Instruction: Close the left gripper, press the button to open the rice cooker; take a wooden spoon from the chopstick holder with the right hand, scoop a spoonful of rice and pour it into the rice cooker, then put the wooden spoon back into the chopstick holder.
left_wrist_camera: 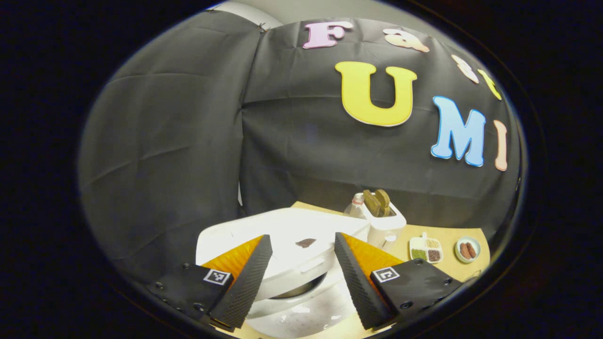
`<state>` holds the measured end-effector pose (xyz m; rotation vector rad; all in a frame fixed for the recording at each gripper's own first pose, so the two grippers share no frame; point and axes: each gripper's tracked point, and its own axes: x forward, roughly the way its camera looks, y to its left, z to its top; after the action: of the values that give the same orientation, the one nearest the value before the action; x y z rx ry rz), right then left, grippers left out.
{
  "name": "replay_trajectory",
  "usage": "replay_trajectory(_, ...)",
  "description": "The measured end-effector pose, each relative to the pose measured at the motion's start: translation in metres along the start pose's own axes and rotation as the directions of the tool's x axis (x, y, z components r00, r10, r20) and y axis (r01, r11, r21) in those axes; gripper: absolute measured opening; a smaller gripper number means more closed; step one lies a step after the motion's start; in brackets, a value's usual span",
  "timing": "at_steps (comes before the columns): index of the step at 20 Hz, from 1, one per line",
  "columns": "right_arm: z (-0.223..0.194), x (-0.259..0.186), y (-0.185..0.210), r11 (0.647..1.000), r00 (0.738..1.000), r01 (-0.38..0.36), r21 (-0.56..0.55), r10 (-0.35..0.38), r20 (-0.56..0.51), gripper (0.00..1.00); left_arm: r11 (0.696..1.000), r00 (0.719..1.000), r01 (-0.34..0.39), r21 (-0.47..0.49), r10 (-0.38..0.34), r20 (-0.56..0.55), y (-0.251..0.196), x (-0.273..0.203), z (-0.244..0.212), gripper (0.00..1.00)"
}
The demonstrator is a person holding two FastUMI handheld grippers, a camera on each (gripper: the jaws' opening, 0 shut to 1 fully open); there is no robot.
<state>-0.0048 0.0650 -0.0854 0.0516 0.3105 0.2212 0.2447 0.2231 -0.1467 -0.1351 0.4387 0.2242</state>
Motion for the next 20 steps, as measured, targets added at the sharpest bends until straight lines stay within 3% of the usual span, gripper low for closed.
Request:
replay_trajectory(10, -0.008, -0.003, 0.001, 0.999, 1.000, 0.004, -0.032, -0.005, -0.020, 1.00, 1.000, 0.997, -0.004, 0.028, 0.006, -0.079, -0.005, -0.007, -0.064, 0.94)
replay_trajectory(16, -0.005, -0.002, 0.003, 0.999, 1.000, 0.005, -0.036, -0.005, -0.019, 1.00, 0.998, 0.994, -0.012, 0.064, 0.019, -0.110, -0.002, -0.002, -0.079, 0.94)
replay_trajectory(20, -0.006, 0.002, 0.008, 1.000, 1.000, -0.003, -0.031, 0.002, -0.018, 1.00, 1.000, 0.993, 0.001, 0.017, 0.001, -0.118, -0.002, -0.003, -0.080, 0.95)
